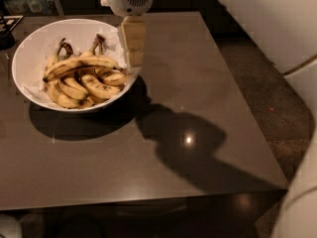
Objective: Pick banana from white bowl
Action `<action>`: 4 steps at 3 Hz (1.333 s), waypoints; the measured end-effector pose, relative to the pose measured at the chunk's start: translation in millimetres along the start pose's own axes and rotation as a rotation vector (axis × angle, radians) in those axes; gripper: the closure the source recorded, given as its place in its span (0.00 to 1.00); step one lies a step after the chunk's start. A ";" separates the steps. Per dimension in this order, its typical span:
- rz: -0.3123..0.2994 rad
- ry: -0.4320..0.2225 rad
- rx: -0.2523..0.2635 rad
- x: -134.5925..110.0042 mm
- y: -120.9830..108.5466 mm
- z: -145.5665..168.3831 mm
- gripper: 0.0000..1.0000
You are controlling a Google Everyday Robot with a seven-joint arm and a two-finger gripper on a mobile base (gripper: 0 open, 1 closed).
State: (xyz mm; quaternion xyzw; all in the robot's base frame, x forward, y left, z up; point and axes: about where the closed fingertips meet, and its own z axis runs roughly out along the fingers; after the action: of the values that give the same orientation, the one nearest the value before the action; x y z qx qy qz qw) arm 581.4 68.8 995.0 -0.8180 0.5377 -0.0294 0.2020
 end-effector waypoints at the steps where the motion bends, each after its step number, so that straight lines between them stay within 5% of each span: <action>1: 0.016 -0.006 0.014 -5.4 -3.2 1.5 0.00; 2: 0.043 0.003 0.014 0.3 2.2 4.5 0.00; 4: 0.162 0.031 -0.091 -4.7 5.5 61.6 0.23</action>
Offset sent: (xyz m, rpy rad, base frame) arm -0.0049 -0.0119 -0.0134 0.0001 0.0195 -0.0808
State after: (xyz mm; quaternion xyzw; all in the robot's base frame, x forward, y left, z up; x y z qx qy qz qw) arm 591.0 89.5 937.3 -0.7795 0.6061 -0.0011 0.1580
